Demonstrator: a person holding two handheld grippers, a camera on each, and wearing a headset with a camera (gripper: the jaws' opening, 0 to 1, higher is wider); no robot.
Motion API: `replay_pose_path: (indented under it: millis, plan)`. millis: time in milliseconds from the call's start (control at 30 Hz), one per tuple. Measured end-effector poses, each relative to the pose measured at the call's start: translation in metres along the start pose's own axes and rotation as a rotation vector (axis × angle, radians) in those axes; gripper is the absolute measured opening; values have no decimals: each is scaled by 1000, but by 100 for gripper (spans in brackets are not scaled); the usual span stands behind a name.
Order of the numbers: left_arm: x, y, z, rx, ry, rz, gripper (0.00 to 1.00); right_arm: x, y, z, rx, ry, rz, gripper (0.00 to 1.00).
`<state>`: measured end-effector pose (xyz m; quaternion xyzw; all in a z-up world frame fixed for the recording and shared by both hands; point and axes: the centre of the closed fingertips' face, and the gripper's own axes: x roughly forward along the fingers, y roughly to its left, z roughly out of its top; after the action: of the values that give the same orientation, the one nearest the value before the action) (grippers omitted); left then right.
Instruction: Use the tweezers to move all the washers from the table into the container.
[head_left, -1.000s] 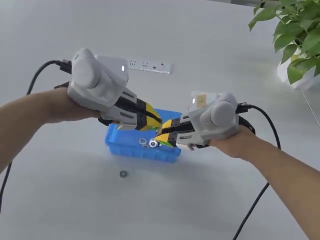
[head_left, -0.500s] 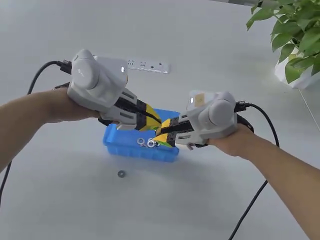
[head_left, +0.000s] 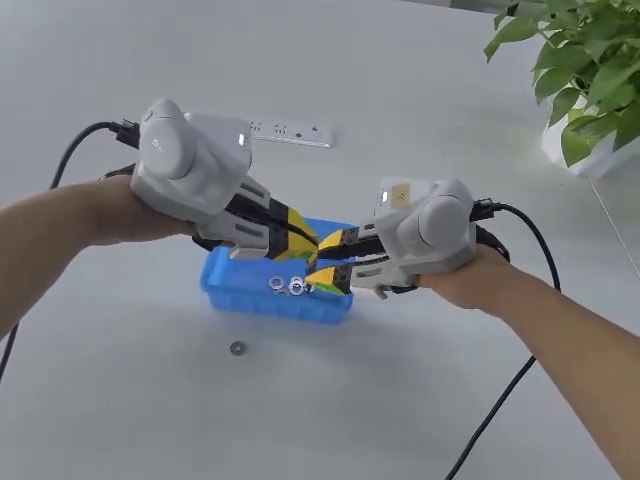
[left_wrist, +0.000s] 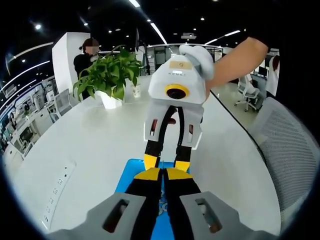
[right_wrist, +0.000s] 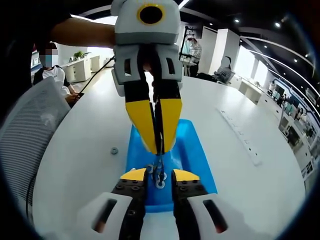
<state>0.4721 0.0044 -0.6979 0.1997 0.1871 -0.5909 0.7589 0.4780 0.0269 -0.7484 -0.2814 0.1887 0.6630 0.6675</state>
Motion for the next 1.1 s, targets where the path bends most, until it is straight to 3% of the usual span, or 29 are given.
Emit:
replay_pose_path:
  millis: [733, 1100]
  plan:
    - [1, 2, 2, 5, 18, 7, 5, -29, 3, -8, 43, 3, -56, 29]
    - [-6, 1, 10, 3, 21, 15, 5, -45, 10, -16, 86, 5, -80, 31]
